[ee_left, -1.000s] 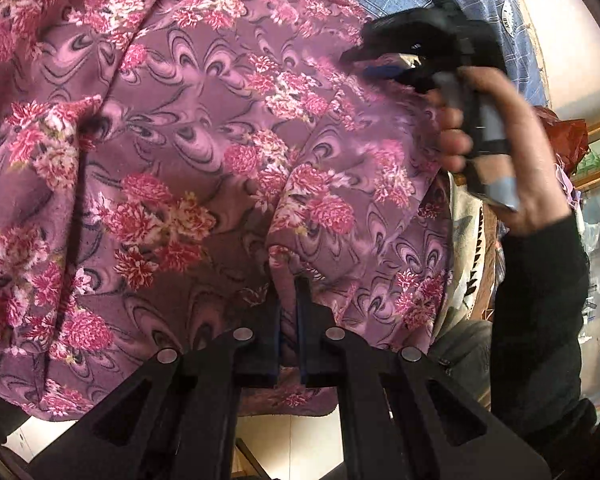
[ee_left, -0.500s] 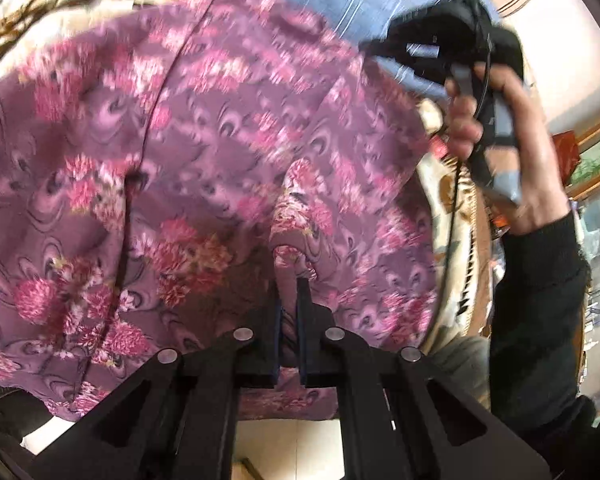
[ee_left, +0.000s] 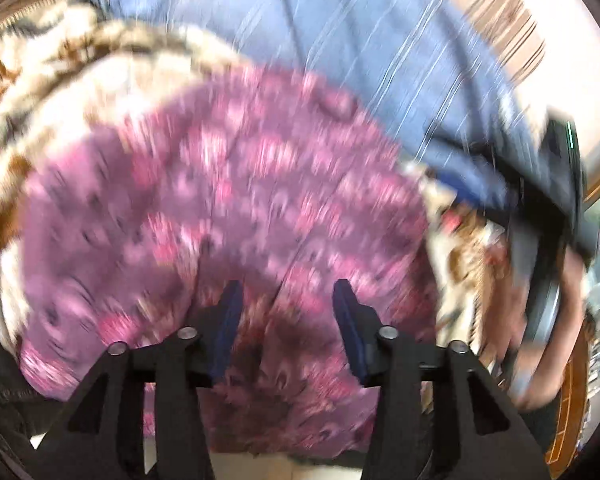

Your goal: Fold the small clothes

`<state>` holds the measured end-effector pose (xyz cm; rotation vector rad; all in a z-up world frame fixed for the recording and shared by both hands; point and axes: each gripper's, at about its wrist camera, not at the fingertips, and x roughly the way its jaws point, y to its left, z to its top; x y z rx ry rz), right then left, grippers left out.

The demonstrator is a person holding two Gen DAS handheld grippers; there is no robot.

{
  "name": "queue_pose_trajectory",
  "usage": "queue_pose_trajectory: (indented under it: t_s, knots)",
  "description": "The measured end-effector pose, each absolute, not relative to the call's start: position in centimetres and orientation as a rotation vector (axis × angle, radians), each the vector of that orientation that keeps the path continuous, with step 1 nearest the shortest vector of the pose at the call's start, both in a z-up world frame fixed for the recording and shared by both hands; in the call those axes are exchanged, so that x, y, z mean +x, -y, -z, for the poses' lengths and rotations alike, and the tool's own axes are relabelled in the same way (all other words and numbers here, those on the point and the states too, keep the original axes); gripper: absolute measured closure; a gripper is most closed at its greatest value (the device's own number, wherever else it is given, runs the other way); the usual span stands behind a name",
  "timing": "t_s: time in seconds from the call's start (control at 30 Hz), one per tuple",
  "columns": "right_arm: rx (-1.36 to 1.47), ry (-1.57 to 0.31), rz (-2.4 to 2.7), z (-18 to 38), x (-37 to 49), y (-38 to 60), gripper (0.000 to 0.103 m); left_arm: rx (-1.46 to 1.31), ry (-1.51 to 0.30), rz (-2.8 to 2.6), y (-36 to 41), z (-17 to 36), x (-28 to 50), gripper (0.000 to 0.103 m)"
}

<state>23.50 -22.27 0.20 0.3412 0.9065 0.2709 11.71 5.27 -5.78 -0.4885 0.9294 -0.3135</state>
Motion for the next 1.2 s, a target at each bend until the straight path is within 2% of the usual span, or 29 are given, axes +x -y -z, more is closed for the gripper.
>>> queue_pose_trajectory:
  t_s: [0.13,0.27,0.47,0.53,0.67,0.77,0.8,0.83,0.87,0.9,0.93,1.03,1.13,1.17,1.2]
  knots:
    - [0.426,-0.812,-0.314,-0.6,18.0,21.1,0.024,-0.538,-0.87,0.257,-10.1,3.7,12.7,0.049]
    - [0.456,-0.781,-0.362,0.9,15.0,18.2,0.024,-0.606,-0.864,0.157,-14.9,4.6,12.6,0.049]
    - [0.505,-0.952,-0.535,5.2,15.2,11.7,0.027,-0.678,-0.877,0.117,-19.4,7.0,13.5,0.048]
    - [0.495,-1.049,-0.564,7.2,16.0,9.3,0.041,-0.711,-0.908,0.132,-19.4,8.4,13.8,0.048]
    - [0.455,-1.141,-0.543,10.3,16.9,7.0,0.048,-0.828,-0.963,0.251,-18.8,10.1,14.7,0.048]
    - [0.469,-1.207,-0.604,12.3,17.5,5.1,0.06,-0.831,-0.973,0.27,-18.3,10.2,14.8,0.051]
    - [0.461,-1.223,-0.623,12.6,17.6,4.4,0.063,-0.83,-0.976,0.276,-18.1,10.2,14.8,0.059]
    - [0.444,-1.24,-0.632,13.0,17.7,3.7,0.067,-0.828,-0.983,0.284,-18.0,10.2,14.8,0.072]
    - [0.421,-1.256,-0.625,13.5,17.8,3.2,0.073,-0.825,-0.991,0.291,-17.8,10.3,14.9,0.079]
    - [0.411,-1.266,-0.612,13.6,18.0,3.0,0.092,-0.825,-0.995,0.297,-17.7,10.4,14.8,0.086]
    - [0.416,-1.266,-0.612,13.2,18.0,3.2,0.096,-0.824,-0.993,0.297,-17.7,10.3,14.9,0.087]
    - [0.429,-1.208,-0.644,10.4,17.8,4.3,0.097,-0.819,-0.952,0.331,-17.4,9.6,14.5,0.091]
    - [0.403,-1.117,-0.664,5.0,17.2,6.6,0.097,-0.835,-0.892,0.447,-16.6,8.1,14.1,0.09]
    - [0.392,-1.079,-0.655,2.9,17.0,7.9,0.097,-0.829,-0.883,0.458,-16.4,7.8,14.1,0.088]
    - [0.387,-1.048,-0.654,1.2,16.9,9.2,0.097,-0.817,-0.879,0.475,-16.0,7.5,14.0,0.078]
